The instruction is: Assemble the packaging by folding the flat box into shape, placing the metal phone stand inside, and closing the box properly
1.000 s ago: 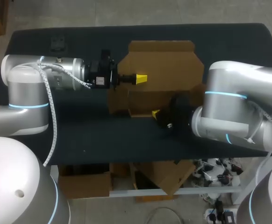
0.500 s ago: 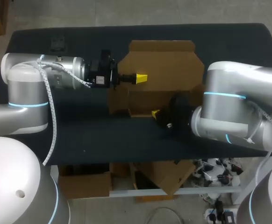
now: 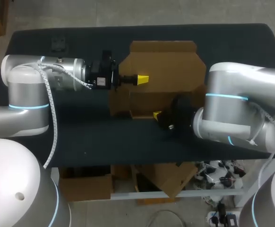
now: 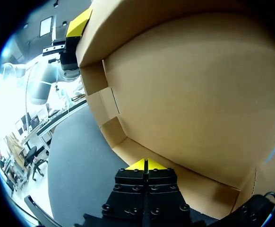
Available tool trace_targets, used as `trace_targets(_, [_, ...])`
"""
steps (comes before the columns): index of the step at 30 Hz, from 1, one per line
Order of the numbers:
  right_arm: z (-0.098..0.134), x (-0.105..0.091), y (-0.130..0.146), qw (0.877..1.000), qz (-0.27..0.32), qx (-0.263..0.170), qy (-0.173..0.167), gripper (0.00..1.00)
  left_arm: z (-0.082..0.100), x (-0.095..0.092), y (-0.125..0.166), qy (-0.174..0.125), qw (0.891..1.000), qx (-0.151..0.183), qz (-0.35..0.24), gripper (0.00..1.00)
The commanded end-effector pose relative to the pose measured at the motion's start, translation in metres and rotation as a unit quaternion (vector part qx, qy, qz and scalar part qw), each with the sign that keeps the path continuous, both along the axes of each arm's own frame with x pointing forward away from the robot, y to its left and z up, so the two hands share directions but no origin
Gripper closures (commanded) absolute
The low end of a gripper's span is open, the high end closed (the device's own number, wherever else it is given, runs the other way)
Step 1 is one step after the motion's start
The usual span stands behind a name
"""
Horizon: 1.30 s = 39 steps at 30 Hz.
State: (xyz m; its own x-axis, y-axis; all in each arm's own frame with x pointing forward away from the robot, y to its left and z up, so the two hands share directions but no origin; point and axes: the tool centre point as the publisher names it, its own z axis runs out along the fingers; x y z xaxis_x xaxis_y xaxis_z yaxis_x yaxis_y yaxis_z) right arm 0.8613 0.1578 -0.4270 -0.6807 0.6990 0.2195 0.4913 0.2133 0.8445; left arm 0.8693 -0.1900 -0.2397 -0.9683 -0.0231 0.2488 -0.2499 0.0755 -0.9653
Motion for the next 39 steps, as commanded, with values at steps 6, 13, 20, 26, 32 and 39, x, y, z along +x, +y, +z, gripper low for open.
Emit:
trace_targets(6, [-0.002,-0.002,0.004,1.0,-0.003,0.0,-0.004,1.0,-0.005,0.001,0.001,0.0,1.0,0.001,-0.001,1.0])
trace_targets(13, [0.006,-0.012,0.003,1.0,-0.001,0.006,-0.011,1.0,-0.005,0.001,0.001,0.0,1.0,0.001,-0.001,1.0])
trace_targets(20, [0.018,-0.031,-0.004,0.999,-0.003,0.017,-0.027,1.0,-0.005,0.001,0.001,0.0,1.0,0.001,-0.001,1.0])
trace_targets(26, [0.032,-0.053,-0.014,0.999,0.001,0.028,-0.034,1.0,-0.005,0.001,0.001,0.0,1.0,0.001,-0.001,1.0])
trace_targets(32, [0.044,-0.079,-0.035,0.999,0.005,0.041,-0.03,1.0,-0.005,0.001,0.001,0.0,1.0,0.001,-0.001,1.0])
trace_targets(39, [0.058,-0.108,-0.062,0.998,0.014,0.057,-0.026,1.0,-0.005,0.001,0.001,0.0,1.0,0.001,-0.001,1.0])
